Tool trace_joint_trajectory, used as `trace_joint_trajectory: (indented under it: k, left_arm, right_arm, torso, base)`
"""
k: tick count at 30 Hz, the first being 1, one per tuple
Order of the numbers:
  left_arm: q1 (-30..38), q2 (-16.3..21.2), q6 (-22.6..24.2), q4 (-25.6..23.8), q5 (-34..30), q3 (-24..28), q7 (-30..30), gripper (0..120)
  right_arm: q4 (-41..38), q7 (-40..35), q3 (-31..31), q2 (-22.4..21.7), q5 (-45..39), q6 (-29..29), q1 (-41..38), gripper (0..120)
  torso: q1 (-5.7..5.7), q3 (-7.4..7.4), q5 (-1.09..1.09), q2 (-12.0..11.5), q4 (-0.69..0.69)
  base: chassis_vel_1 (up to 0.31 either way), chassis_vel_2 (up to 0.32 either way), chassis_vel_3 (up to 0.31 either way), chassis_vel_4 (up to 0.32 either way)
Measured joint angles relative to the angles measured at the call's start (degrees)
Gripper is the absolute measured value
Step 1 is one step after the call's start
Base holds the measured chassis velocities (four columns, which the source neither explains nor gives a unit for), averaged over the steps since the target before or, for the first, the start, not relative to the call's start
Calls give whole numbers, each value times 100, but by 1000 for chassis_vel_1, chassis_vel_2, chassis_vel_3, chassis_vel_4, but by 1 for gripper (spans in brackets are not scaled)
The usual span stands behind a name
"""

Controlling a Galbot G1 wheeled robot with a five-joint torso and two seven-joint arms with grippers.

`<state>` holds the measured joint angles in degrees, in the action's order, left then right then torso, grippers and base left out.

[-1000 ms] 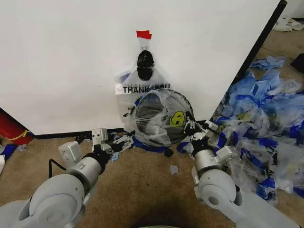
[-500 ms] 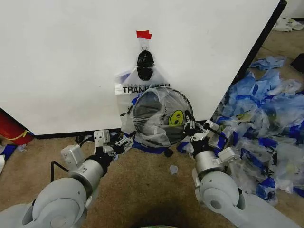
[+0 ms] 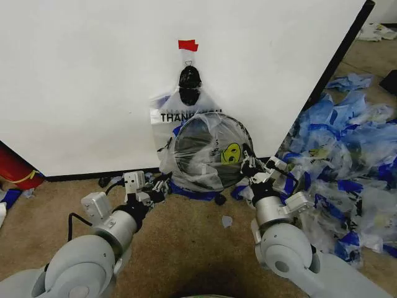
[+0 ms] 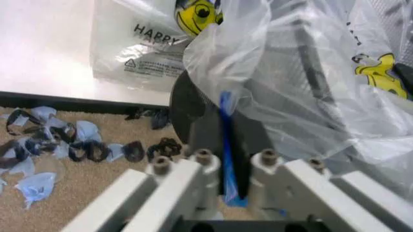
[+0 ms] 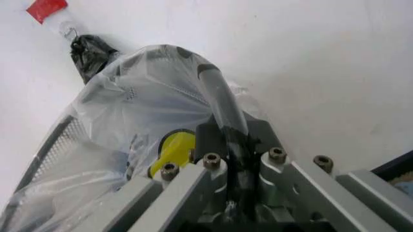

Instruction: Pick up the garbage bag from the wall and place it over the trash bin.

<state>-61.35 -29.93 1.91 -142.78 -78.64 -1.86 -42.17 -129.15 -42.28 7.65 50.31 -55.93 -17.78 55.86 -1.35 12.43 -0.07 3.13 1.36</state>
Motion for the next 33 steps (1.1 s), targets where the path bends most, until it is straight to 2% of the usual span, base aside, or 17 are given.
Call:
trace_joint_trajectory:
  k: [11,16,33]
  left_arm:
    - [-170,-113,-33,96,175,33,69,0]
    - [-644,-261,-94,323,574,41,238,0]
    - [-919,-762,-246,972,1211,234,403,0]
  right_arm:
    - [-166,-22,3,120,-120,-2,114,0]
    - [-301,-23,33,214,-251,-9,175,0]
    - [-430,-13,86,206,-250,-3,361,0]
  torso:
    - [0,0,0,0,0]
    - [0,0,0,0,0]
    - [0,1,0,0,0]
  base:
    - [0,0,0,0]
    - [0,0,0,0]
    - [0,0,0,0]
